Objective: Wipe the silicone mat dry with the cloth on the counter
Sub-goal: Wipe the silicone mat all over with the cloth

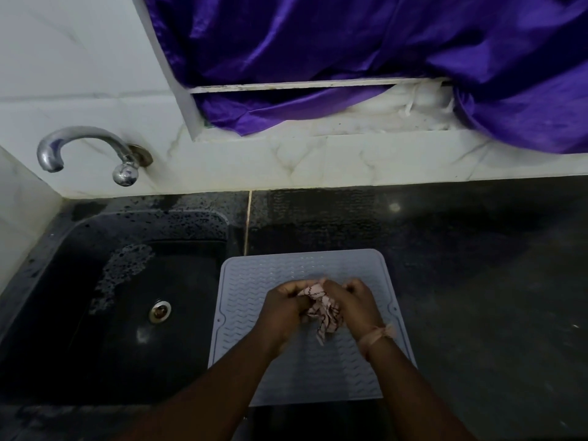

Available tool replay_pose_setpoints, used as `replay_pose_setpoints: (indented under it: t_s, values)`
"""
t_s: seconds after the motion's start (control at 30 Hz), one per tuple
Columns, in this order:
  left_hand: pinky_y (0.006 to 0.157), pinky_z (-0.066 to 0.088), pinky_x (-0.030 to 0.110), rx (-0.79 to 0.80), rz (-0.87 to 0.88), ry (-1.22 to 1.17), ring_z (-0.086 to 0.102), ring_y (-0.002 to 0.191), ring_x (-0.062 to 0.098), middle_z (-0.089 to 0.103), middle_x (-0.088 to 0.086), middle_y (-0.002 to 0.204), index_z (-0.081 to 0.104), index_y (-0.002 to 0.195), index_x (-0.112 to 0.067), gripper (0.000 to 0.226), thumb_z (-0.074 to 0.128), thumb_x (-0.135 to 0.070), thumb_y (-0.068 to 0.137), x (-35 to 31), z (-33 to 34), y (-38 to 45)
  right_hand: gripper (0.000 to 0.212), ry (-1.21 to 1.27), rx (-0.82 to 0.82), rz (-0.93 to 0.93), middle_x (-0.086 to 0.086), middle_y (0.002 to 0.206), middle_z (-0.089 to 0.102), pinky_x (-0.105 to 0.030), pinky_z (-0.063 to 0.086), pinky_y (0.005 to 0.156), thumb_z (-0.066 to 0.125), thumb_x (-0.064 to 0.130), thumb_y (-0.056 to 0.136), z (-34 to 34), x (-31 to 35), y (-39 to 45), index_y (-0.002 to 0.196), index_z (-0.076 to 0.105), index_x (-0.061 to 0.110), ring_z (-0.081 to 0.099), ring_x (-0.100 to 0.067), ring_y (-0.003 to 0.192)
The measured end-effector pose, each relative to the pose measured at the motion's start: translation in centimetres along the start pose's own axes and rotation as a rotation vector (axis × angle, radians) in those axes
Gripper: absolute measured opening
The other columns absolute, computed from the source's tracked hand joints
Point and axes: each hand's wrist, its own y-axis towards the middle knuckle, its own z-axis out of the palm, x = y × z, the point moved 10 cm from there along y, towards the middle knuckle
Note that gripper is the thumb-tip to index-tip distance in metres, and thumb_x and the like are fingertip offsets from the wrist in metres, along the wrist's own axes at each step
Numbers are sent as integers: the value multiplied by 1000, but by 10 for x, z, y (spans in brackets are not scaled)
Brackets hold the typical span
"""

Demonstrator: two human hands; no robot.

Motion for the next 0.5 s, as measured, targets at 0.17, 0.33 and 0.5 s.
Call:
replay_pose_setpoints:
  t_s: [0.17, 0.33, 0.5]
  values:
    - [88, 56, 44, 66, -29, -155, 68, 103, 37, 71, 21, 115, 68, 115, -1, 44, 45, 17, 81, -12, 28, 9, 59, 40, 305, 71, 2, 122, 68, -43, 54, 100, 79, 29, 80, 6, 0, 2, 132, 50, 29, 67, -19, 112]
    - [91, 54, 40, 106, -86, -226, 65, 106, 31, 69, 17, 120, 63, 122, -2, 48, 37, 9, 83, -16, 49, 13, 24, -136, 65, -95, 10, 107, 68, -15, 51, 77, 67, 22, 91, -11, 5, 10, 110, 57, 34, 66, -6, 99]
    - [89, 51, 24, -153, 148, 794, 63, 109, 12, 68, -3, 120, 68, 118, -19, 24, 52, -13, 100, -39, -16, 21, 8, -531, -425, -130, 3, 93, 69, -24, 42, 80, 62, 21, 92, -85, 34, 31, 85, 60, 24, 65, -26, 97]
